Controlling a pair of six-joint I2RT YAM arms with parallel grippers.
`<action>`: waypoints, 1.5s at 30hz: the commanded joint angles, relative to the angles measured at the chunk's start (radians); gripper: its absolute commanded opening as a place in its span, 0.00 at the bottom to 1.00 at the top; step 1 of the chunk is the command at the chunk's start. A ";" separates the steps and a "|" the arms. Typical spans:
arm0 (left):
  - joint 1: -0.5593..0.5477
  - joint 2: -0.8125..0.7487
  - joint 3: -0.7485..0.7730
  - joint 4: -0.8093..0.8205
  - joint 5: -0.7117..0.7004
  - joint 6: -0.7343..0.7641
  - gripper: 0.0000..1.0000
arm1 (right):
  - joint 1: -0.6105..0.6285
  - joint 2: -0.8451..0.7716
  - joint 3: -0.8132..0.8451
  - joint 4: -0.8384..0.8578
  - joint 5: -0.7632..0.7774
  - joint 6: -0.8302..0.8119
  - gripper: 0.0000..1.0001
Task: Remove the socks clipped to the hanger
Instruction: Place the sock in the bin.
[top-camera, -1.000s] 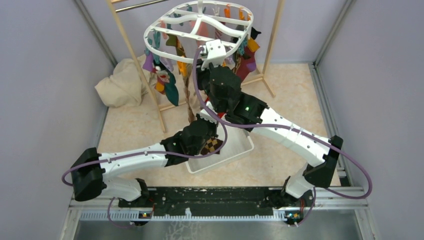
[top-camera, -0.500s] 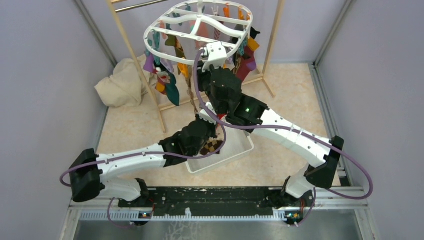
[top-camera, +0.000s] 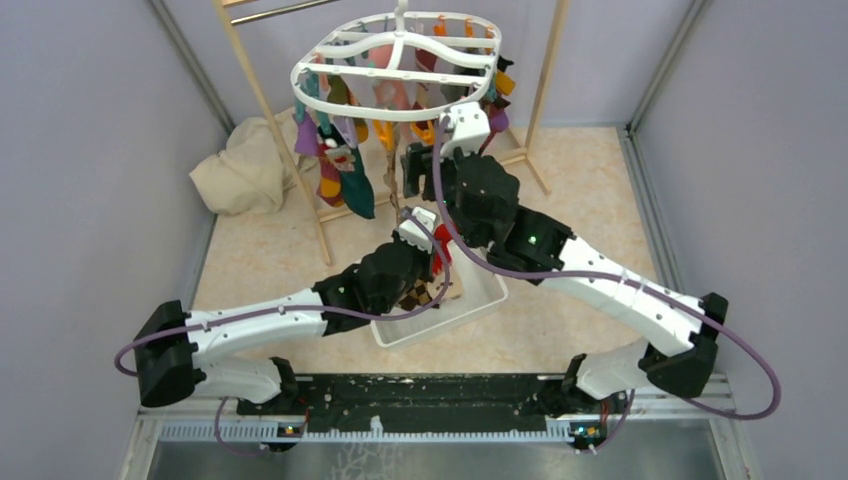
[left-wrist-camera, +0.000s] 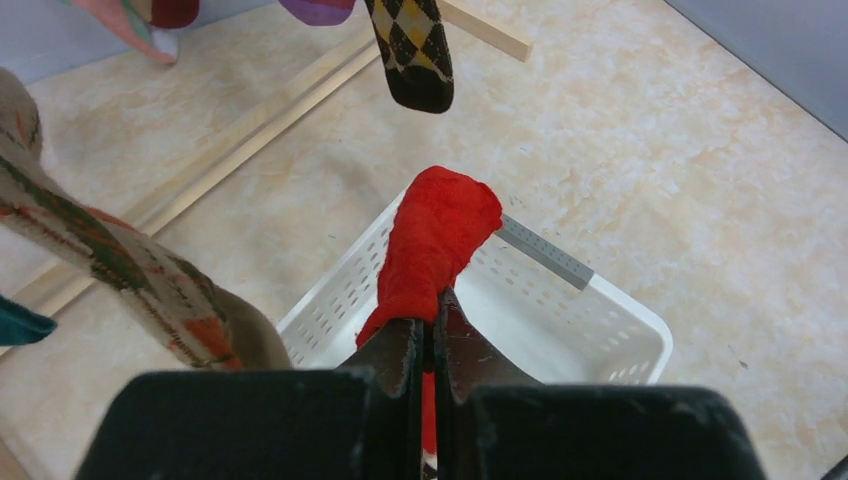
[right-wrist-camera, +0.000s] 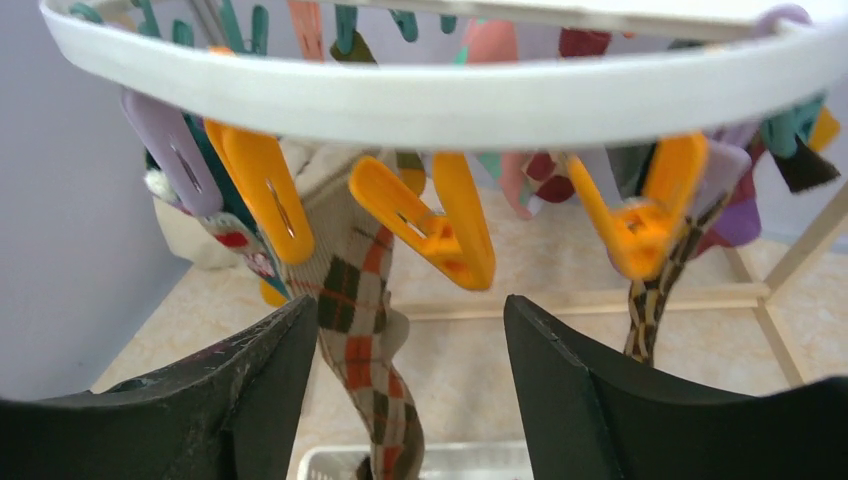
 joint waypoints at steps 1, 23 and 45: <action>-0.007 -0.027 0.014 -0.013 0.065 -0.023 0.00 | 0.007 -0.145 -0.077 -0.011 0.034 0.051 0.69; -0.005 0.167 -0.045 0.040 0.150 -0.124 0.40 | 0.004 -0.452 -0.380 -0.167 0.112 0.170 0.71; -0.008 -0.166 -0.132 -0.061 0.208 -0.121 0.99 | -0.341 -0.360 -0.544 0.278 -0.488 0.038 0.75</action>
